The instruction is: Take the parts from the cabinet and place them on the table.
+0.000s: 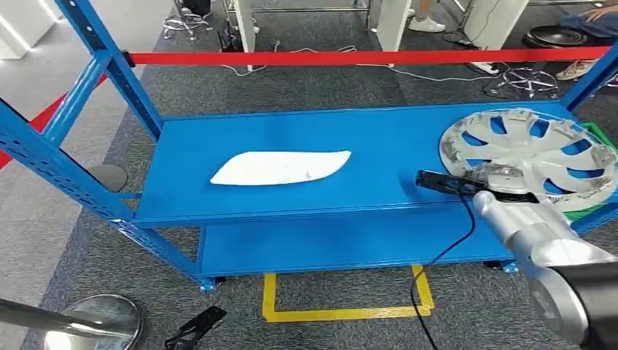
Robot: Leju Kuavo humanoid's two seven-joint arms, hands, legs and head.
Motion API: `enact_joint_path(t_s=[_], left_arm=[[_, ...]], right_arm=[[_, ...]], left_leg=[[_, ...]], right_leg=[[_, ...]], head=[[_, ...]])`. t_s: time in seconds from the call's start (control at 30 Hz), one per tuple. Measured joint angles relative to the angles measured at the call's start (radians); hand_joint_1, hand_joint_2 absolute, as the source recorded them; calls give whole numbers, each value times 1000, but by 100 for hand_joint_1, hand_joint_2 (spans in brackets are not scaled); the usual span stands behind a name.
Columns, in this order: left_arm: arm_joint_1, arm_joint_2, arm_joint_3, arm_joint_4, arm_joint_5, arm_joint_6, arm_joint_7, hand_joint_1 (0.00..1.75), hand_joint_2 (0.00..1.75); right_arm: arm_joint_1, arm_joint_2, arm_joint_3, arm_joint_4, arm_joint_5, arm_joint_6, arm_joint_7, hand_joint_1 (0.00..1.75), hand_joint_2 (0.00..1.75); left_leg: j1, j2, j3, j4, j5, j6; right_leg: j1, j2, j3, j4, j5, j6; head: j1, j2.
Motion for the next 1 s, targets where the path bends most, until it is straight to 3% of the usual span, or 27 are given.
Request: enact_joint_path(t_s=[0.37, 0.4, 0.63, 0.93, 0.97, 1.0], left_arm=[[4, 3, 2, 0, 20, 5, -5, 0, 175], [5, 3, 2, 0, 23, 7, -7, 0, 0], [32, 7, 17, 0, 63, 22, -45, 0, 0], [69, 13, 49, 0, 94, 38, -75, 0, 0], [71, 14, 56, 0, 95, 39, -77, 0, 175], [73, 14, 59, 0, 98, 41, -81, 0, 175]], right_arm=[[-10, 35, 0, -12, 24, -101, -103, 175, 175], [-13, 42, 0, -15, 24, -117, -119, 175, 175], [-51, 95, 5, -126, -9, -293, -282, 175, 175], [3, 100, 114, -512, -186, -331, -279, 175, 175], [12, 97, 127, -556, -198, -333, -274, 175, 175], [21, 91, 137, -594, -208, -333, -270, 175, 175]], left_leg=[[0, 0, -5, 0, 2, 1], [0, 0, -6, 0, 3, 1], [0, -2, -13, 0, 4, 0], [0, -3, -14, 0, 4, 0], [0, -3, -14, 0, 4, 0], [0, -3, -14, 0, 4, 0]], right_leg=[[0, -1, -5, 1, 1, 1], [0, -1, -6, 1, 1, 1], [0, -3, -13, 2, 1, 0], [0, -4, -13, 1, 0, 0], [0, -4, -14, 1, 0, 0], [0, -4, -14, 1, 0, 0]], head=[[0, 0], [-1, 0], [-1, 0], [0, 0], [-1, 0], [0, 0]])
